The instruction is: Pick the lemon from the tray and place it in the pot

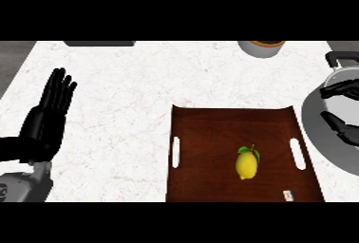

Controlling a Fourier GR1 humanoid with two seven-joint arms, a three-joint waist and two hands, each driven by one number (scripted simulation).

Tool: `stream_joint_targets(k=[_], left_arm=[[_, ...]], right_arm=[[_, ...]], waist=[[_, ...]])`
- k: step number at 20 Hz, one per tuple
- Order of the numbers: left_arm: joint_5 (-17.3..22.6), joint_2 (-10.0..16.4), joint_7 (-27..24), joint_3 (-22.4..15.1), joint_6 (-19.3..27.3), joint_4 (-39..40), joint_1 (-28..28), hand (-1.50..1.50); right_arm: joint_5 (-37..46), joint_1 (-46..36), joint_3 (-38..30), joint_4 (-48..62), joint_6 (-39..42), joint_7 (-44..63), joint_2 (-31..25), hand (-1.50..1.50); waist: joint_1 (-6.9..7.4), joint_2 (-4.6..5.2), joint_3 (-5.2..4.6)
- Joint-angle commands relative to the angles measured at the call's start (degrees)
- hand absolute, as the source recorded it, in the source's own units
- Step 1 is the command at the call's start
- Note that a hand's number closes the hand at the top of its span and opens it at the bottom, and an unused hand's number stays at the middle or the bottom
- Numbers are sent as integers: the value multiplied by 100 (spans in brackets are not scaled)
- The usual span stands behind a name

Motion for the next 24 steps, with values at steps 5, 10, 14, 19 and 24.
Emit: stream_joint_targets(k=[5, 10, 14, 19, 24], left_arm=[[129, -275, 70, 212, 65, 299, -298, 0], [123, -140, 473, 371, -25, 431, -729, 0], [-4, -230, 123, 353, -155, 591, -556, 0], [64, -275, 422, 519, -182, 541, -738, 0], [-185, -391, 348, 581, -203, 720, -732, 0]], right_arm=[[1806, 875, 87, 587, 627, -3273, -572, -150], [2874, 918, 275, 672, 391, -3445, -1047, -150], [3354, 859, 731, 39, 622, -2347, -1276, -150], [3566, 825, 1056, -1052, 1188, -1172, -1318, -150], [4058, 355, 1586, -921, 1448, -283, -772, -150]], waist=[[-14, -4, 20], [15, -17, 10], [47, -12, -2], [5, -31, -1], [55, -19, 3]])
